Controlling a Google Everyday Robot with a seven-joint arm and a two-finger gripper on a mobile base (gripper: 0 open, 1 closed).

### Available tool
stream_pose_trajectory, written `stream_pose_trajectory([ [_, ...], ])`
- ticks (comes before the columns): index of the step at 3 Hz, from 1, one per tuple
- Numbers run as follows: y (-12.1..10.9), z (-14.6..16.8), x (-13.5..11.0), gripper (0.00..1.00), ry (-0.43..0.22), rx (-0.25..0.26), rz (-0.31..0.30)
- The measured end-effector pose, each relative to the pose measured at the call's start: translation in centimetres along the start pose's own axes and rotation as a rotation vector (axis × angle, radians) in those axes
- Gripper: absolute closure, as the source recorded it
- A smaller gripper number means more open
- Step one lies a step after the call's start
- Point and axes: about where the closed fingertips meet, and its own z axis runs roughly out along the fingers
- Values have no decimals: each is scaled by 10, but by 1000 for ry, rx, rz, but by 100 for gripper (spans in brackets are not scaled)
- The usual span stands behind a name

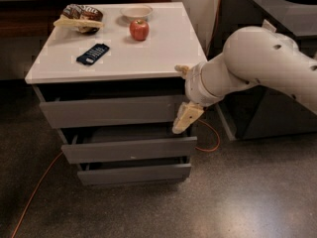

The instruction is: Place apple into top drawer

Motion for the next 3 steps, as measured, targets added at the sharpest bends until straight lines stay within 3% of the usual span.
stream_pose_trajectory([
  [1,10,31,-18,0,-25,-37,-17],
  [2,25,76,-26,0,-15,-78,-31],
  [3,25,107,-25,0,6,-91,-35],
])
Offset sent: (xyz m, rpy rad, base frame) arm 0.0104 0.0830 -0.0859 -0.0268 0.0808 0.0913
